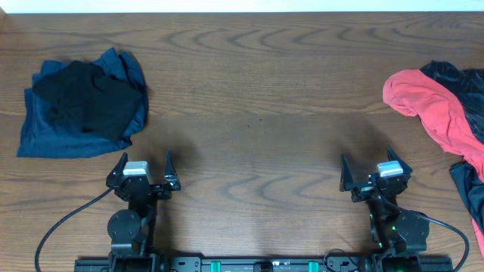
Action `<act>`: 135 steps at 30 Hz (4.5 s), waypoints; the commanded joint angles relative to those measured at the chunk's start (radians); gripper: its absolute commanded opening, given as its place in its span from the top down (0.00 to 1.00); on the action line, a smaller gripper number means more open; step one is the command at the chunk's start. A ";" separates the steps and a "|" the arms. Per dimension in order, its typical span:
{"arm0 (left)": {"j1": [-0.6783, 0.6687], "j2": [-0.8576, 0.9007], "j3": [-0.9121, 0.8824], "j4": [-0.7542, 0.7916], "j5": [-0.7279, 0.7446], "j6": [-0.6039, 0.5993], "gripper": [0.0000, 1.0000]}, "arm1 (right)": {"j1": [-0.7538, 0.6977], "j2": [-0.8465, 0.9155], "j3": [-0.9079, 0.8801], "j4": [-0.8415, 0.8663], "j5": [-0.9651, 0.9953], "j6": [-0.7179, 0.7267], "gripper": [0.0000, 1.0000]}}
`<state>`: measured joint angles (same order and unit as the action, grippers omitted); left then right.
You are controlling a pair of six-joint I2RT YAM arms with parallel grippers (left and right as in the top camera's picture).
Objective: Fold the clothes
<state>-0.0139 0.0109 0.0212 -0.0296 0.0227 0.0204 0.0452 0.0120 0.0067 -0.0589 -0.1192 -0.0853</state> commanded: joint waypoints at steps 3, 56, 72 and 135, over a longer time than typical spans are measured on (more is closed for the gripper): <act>0.000 -0.009 -0.017 -0.037 -0.008 0.002 0.02 | 0.008 -0.003 -0.001 -0.005 -0.004 -0.013 0.01; 0.000 0.732 0.623 -0.504 0.074 -0.142 0.02 | -0.074 0.773 0.594 -0.529 0.270 0.096 0.01; 0.000 0.909 0.702 -0.599 0.074 -0.157 0.02 | -0.257 1.293 0.716 -0.420 0.564 0.343 0.01; 0.000 0.909 0.702 -0.598 0.074 -0.157 0.02 | -0.928 1.559 0.719 -0.084 0.318 0.317 0.99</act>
<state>-0.0139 0.9211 0.7002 -0.6254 0.0978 -0.1310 -0.8749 1.6138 0.7078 -0.1448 0.2504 0.2298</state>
